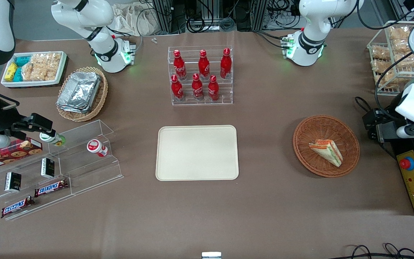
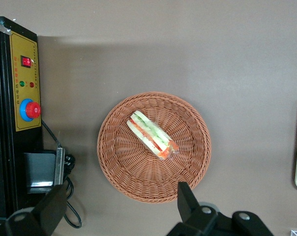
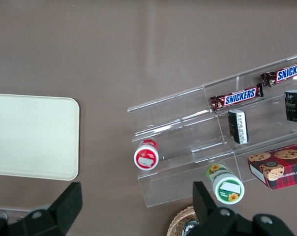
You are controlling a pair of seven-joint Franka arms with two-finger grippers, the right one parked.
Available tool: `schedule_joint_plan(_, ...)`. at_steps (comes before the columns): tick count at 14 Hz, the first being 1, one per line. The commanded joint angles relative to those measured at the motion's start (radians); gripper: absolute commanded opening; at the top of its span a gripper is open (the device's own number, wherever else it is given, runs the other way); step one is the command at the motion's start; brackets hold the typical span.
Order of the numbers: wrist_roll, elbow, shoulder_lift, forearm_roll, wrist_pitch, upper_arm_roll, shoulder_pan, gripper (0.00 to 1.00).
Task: Place sandwich from basket to tray
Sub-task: 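Move the left gripper over the sandwich in the wicker basket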
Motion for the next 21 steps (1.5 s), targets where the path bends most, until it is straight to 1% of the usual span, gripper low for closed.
schedule_joint_plan(1,-0.010,-0.026,-0.023,-0.007,0.006,0.013,-0.015,1.00)
schedule_joint_plan(7,-0.030,-0.038,-0.012,0.002,-0.023,0.007,-0.020,1.00)
schedule_joint_plan(10,-0.076,-0.069,-0.007,0.004,-0.046,0.005,-0.021,1.00)
schedule_joint_plan(13,-0.292,-0.075,0.032,0.002,-0.074,-0.012,-0.023,1.00)
schedule_joint_plan(15,-0.367,-0.092,0.048,0.002,-0.063,-0.012,-0.023,1.00)
schedule_joint_plan(17,-0.513,-0.136,0.063,0.002,-0.004,-0.013,-0.023,1.00)
schedule_joint_plan(19,-0.707,-0.174,0.097,0.002,0.079,-0.022,-0.028,1.00)
schedule_joint_plan(21,-0.832,-0.219,0.123,0.002,0.144,-0.022,-0.028,1.00)
